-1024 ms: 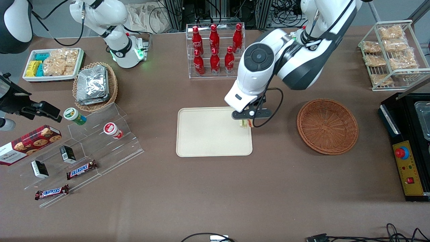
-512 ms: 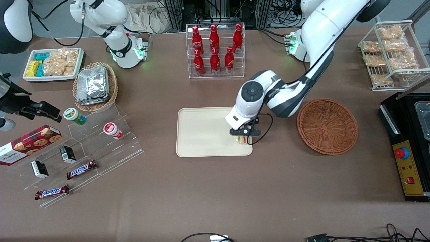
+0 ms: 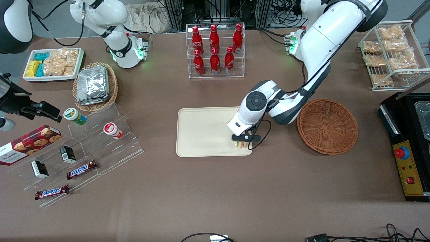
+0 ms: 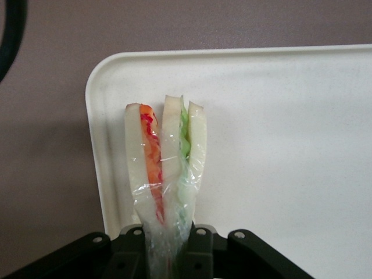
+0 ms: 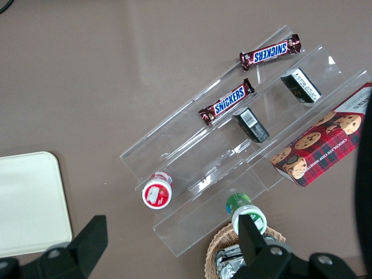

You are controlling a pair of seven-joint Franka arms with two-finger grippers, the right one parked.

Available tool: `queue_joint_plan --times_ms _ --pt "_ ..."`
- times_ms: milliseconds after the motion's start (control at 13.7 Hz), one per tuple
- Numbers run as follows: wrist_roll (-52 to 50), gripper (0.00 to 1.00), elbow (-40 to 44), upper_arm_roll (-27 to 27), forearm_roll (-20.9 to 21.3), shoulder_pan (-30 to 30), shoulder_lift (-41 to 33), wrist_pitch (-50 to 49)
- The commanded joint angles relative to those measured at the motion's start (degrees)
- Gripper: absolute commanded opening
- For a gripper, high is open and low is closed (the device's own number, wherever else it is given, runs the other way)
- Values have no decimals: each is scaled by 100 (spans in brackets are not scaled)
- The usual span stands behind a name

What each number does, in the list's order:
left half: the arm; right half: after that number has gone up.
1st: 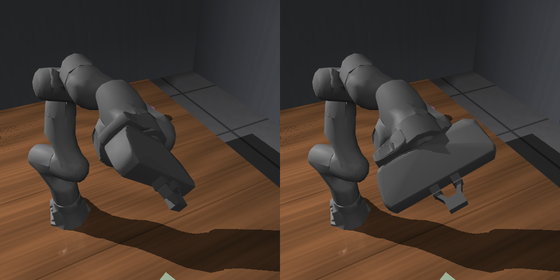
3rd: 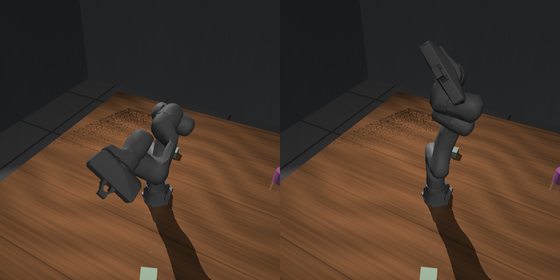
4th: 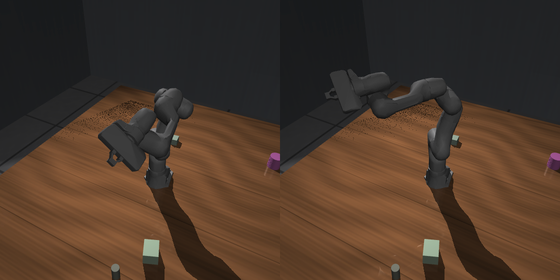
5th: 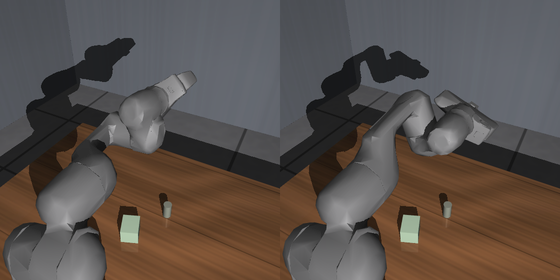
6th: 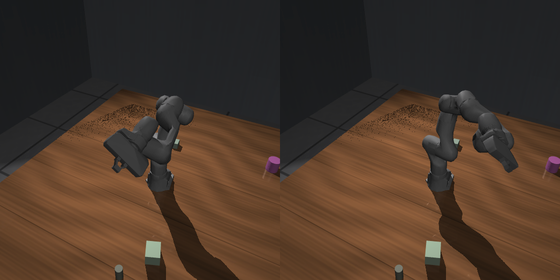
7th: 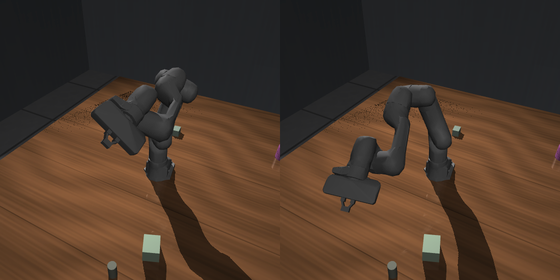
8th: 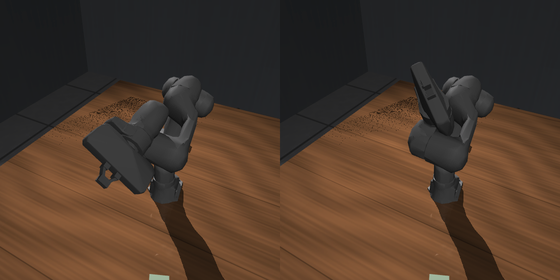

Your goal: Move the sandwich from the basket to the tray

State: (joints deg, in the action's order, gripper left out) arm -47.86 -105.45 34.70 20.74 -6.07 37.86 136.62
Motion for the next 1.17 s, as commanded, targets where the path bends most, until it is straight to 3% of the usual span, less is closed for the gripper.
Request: queue_joint_plan --times_ms 0,878,1098 --pt "-179 99 -116 10 106 35 -42 163" --pt "-250 100 -72 19 53 53 -173 49" --pt "-197 100 146 45 -17 220 -786 -886"
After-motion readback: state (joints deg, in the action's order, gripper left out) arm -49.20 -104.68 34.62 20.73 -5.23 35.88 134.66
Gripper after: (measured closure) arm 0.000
